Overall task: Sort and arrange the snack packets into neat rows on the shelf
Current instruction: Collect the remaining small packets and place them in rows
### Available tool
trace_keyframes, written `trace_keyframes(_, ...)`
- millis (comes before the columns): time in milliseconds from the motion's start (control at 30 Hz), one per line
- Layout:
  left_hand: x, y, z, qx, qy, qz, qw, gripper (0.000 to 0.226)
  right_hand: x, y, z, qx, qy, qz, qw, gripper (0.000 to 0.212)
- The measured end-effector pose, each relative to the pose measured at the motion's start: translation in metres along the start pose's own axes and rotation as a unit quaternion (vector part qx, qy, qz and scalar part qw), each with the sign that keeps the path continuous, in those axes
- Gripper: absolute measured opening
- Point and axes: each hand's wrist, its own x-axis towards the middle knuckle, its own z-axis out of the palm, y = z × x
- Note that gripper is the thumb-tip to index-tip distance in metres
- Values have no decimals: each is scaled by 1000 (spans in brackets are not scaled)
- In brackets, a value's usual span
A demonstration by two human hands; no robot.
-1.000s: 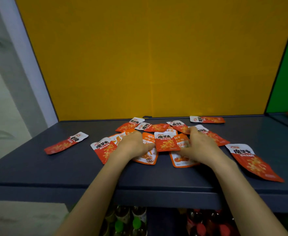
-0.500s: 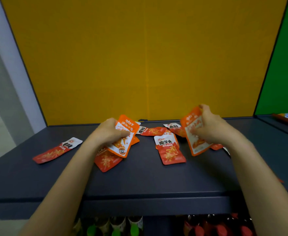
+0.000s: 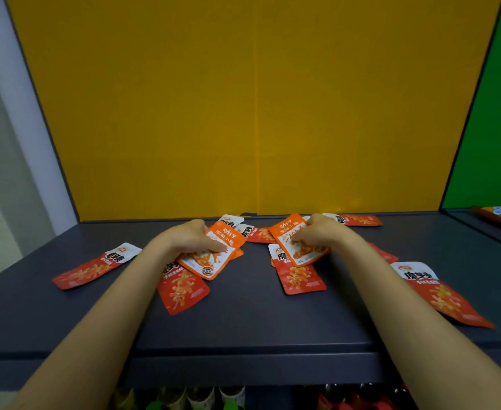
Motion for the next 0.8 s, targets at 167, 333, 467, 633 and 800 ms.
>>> trace_keyframes(167,8,0,-3,-9,28,30,999,28,13,3,0,3,0,14,1000,28)
trace_keyframes(333,20,-7,-2,-93,76,35,992,41,28,10,2,52,5,34,998,32)
trace_keyframes(467,23,-7,4,-138,92,32,986,32,34,9,2,65,0,54,996,56)
trace_keyframes(633,25,-6,14,-187,87,31,978,30,36,7,1,79,-21,57,995,59)
trace_keyframes(800,25,-6,17,-232,82,31,969,19,39,10,2,176,-30,58,982,41)
